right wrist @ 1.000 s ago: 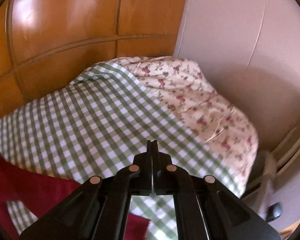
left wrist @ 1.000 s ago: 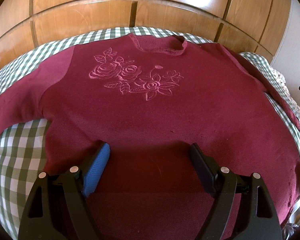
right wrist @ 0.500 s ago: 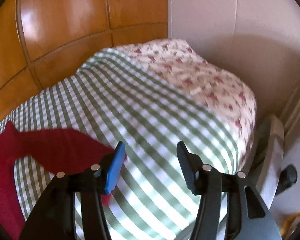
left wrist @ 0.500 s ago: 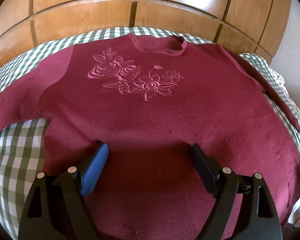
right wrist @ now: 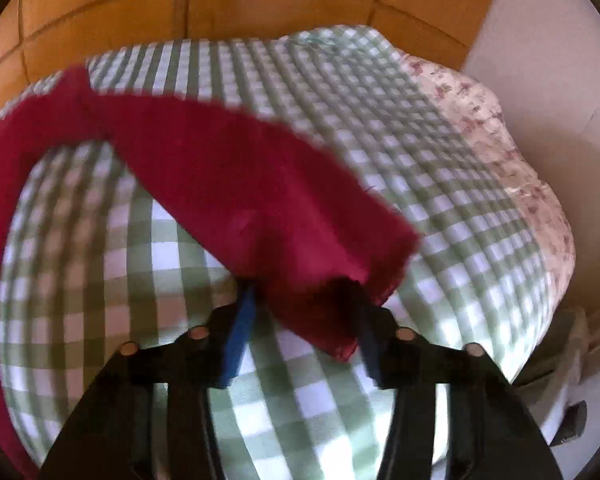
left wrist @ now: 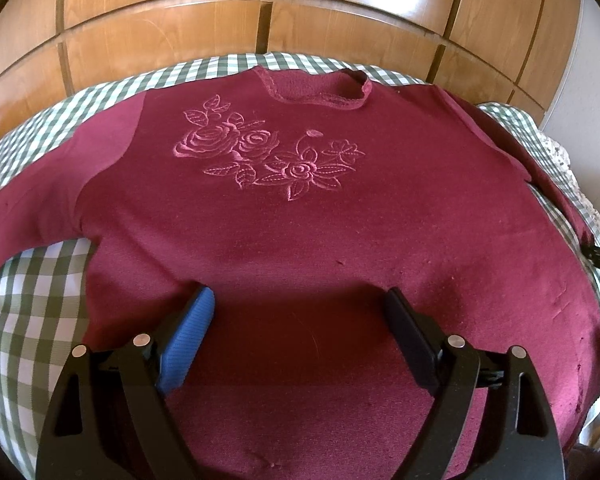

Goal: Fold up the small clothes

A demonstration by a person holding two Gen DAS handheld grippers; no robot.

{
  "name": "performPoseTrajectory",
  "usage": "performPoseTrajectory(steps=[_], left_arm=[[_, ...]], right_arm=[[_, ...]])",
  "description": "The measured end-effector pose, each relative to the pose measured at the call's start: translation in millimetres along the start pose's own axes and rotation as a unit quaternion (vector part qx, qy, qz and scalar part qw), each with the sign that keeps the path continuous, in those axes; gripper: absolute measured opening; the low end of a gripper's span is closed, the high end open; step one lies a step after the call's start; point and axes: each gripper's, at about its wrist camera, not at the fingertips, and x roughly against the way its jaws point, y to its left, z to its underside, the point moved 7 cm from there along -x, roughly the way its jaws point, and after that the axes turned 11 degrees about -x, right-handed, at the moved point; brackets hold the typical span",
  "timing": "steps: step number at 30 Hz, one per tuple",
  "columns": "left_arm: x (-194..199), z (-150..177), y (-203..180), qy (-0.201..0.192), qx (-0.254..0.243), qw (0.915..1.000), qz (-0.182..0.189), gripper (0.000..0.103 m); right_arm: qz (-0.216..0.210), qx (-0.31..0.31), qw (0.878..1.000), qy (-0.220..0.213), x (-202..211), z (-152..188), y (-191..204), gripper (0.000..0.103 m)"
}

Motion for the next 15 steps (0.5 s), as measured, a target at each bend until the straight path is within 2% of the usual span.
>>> performPoseTrajectory(steps=[1,3,5,8,10,12,15], left_arm=[[0.1,-0.1,-0.2,-0.001,0.0,1.0,0.0,0.085],[0.6,0.3,-0.5,-0.002,0.001,1.0,0.002,0.085],[0.3,0.4,-0.2,-0.001,0.001,1.0,0.003,0.085],[-1.2,-0.2,-0.9,0.002,-0.001,1.0,0.005,0.087],[-1.1,-0.3,-0.8,0.001,-0.001,1.0,0.006,0.087],[-0.6,-0.3,0.1,0.0,0.0,1.0,0.008,0.087],[-1.5,-0.6,0.0,0.001,0.0,0.9999,0.01,0.089]], right_arm=[[0.002,0.016,1.0,-0.002,2.2,-2.0,4.4,0.008],[0.006,0.011,1.0,0.0,13.0,-10.5,4.4,0.007],[-0.016,-0.018,1.0,-0.019,38.6,-28.2,-2.0,0.007],[-0.082,-0.077,0.993,-0.041,86.8,-63.7,-14.0,0.007],[-0.094,-0.093,0.989,-0.063,109.0,-89.8,-23.3,0.007],[-0.098,-0.118,0.986,-0.07,113.7,-117.9,-38.6,0.007],[-0.071,-0.17,0.981,-0.061,89.1,-157.5,-69.2,0.005]])
